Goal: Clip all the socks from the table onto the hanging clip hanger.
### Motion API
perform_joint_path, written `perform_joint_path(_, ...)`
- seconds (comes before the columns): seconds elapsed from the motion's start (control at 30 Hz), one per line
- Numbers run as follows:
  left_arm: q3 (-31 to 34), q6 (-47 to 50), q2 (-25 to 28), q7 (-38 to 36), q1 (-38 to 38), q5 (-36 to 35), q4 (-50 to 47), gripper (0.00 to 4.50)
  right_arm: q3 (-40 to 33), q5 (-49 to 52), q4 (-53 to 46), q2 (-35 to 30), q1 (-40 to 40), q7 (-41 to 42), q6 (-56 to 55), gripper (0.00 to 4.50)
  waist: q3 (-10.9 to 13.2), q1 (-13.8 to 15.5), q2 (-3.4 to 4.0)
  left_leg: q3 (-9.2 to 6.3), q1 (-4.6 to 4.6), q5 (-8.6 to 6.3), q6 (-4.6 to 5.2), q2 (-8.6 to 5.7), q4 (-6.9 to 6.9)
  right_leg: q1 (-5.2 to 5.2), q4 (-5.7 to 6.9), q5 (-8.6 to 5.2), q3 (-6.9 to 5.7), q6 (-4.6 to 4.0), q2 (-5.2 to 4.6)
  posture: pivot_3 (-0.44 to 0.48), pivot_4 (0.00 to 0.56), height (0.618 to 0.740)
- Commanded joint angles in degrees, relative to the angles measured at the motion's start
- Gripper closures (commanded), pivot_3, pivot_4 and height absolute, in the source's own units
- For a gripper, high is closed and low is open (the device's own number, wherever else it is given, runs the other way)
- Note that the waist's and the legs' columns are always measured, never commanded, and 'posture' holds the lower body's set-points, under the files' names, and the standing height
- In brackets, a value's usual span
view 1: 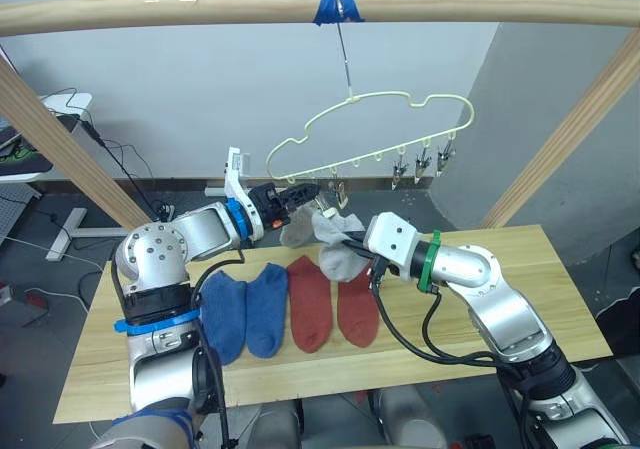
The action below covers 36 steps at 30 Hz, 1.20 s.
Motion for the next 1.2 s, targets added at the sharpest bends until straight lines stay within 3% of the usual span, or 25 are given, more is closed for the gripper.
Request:
perform_joint_path(0.03,-1.6,0.2,0.5,-2.0,1.8,-0.3,-1.1,3.91,-0.4,-0.1,-0.2,0.8,-1.1,-0.8,-1.8,4.50,0.0,0.1,0.01,0.00,0.00,0.00,0.00,0.00,0.00,0.00,0.00,0.00,0.00,0.00,0.00,-0.169,0.175,0.740)
perform_joint_path(0.37,-0.8,0.5,1.4,-2.0,1.2,-0.5,-0.2,0.76,0.2,-0.6,1.9,2.1,-2.1,-1.4,-2.8,4.50,0.0,0.2,0.01,-0.02,-0.19,0.00,0.00,-0.01,-0.01,-0.12,-0.06,0.00,-0.01,0.00,-0.01,-0.156,0.178,0.740)
perform_joint_path(0.43,-3.4,-1.4,4.0,-3.6,2.5,2.1,-3.1,0.13,0.9,-0.7,2.9,2.7,-1.9,-1.3,-2.6,4.50,0.0,0.2,0.01,-0.04,-0.26,0.00,0.00,-0.01,-0.01,-0.16,-0.07,0.00,-0.02,-0.01,-0.01,-0.155,0.179,0.740)
perform_joint_path(0.53,-6.8,-3.4,7.0,-6.8,4.2,3.7,-7.3,0.03,1.3,0.2,4.9,3.9,-1.3,-1.2,-1.3,4.50,0.0,0.2,0.03,-0.02,-0.29,0.00,0.00,0.00,-0.05,-0.26,-0.04,0.04,-0.01,-0.08,0.00,-0.152,0.180,0.740)
perform_joint_path(0.63,-10.1,-6.2,9.2,-9.6,5.5,6.0,-10.0,0.00,1.1,0.4,7.0,4.6,-1.2,-1.2,-1.6,3.78,0.0,0.4,0.03,-0.05,-0.37,0.00,0.00,-0.01,-0.06,-0.30,-0.05,0.15,-0.03,-0.25,-0.01,-0.149,0.181,0.740)
perform_joint_path(1.0,-15.8,-13.5,11.4,-13.9,8.9,12.4,-12.2,0.00,-2.9,3.2,6.9,2.5,1.0,-0.3,0.5,0.02,0.0,0.5,0.03,-0.11,-0.51,0.00,0.00,-0.07,-0.04,-0.35,-0.11,0.14,-0.07,-0.25,-0.07,-0.165,0.181,0.740)
perform_joint_path(1.2,-17.4,-23.5,9.8,-13.1,10.7,19.3,-13.2,0.00,-7.3,5.6,1.6,-1.7,4.0,0.1,3.2,0.02,0.0,0.5,0.04,-0.10,-0.52,0.00,0.01,-0.07,-0.03,-0.36,-0.10,0.11,-0.06,-0.20,-0.06,-0.168,0.184,0.740)
